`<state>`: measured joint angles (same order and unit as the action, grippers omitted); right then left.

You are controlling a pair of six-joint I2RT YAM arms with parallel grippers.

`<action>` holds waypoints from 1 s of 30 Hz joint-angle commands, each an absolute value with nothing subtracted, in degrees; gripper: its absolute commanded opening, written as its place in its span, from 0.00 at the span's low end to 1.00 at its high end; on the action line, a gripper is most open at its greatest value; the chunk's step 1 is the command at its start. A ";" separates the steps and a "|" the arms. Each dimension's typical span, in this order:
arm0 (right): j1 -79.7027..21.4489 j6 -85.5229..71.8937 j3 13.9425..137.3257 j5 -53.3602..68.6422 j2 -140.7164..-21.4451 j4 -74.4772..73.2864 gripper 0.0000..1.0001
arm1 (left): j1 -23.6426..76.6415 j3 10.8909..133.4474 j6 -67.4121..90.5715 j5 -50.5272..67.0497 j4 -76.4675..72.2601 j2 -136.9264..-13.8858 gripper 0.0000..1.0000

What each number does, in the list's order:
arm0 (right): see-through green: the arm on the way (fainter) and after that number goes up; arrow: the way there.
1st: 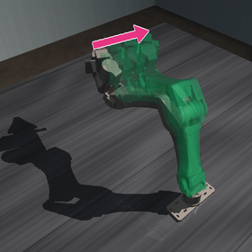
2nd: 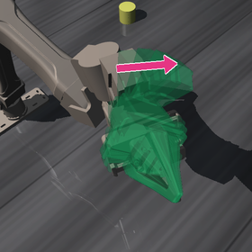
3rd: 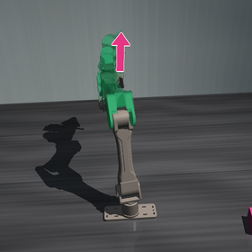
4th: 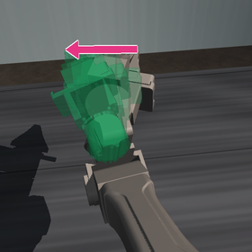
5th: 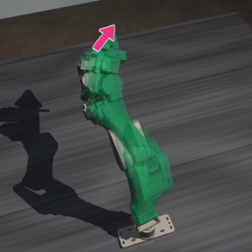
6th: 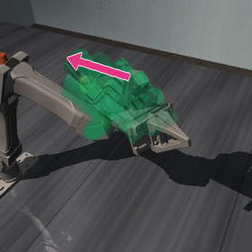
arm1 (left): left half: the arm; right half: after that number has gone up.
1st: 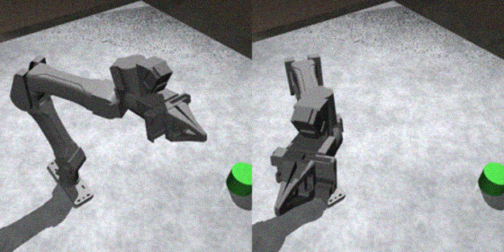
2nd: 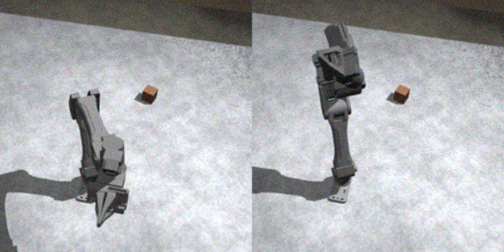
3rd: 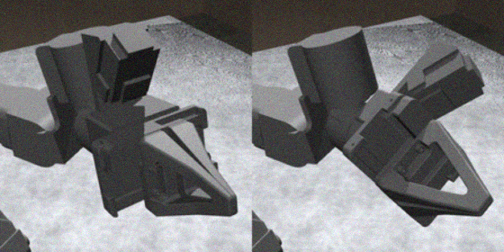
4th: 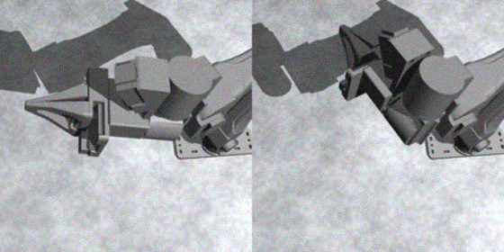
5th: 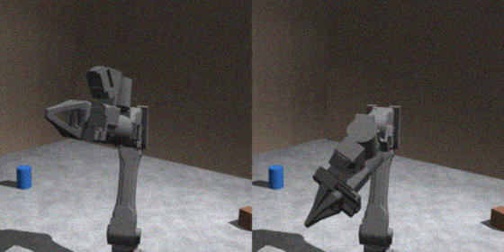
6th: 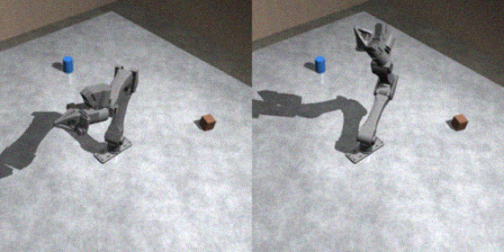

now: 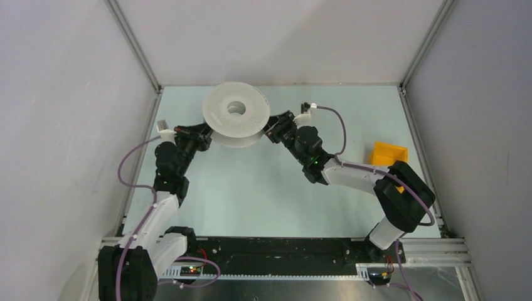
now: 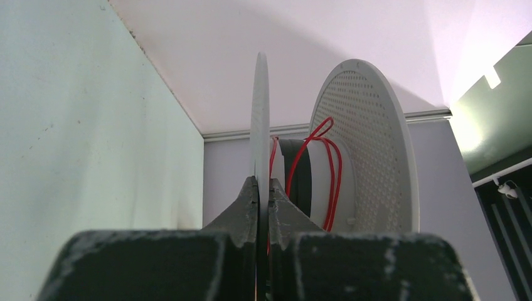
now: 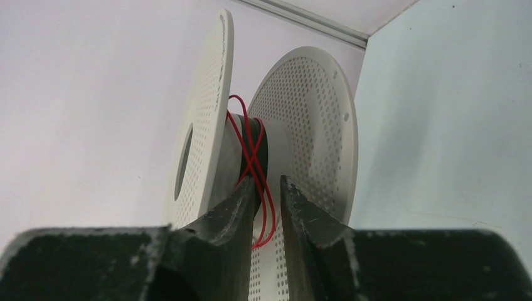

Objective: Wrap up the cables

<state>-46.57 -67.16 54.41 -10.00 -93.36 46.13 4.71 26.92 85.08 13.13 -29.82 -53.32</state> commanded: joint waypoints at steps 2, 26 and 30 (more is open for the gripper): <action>-45.52 -65.68 52.24 -8.96 -89.57 43.76 0.27 | 5.27 28.03 88.50 14.67 -39.05 -52.40 0.00; -39.49 -53.60 29.10 -10.94 -57.58 29.91 0.30 | 8.52 32.83 78.28 21.96 -39.11 -67.21 0.00; -38.24 -49.62 26.35 -11.63 -51.57 27.52 0.32 | 12.56 34.54 75.99 21.63 -39.82 -74.27 0.00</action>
<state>-39.29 -56.01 28.21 -9.26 -55.77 30.35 9.08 30.13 78.81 19.88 -33.50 -70.32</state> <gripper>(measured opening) 0.309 0.055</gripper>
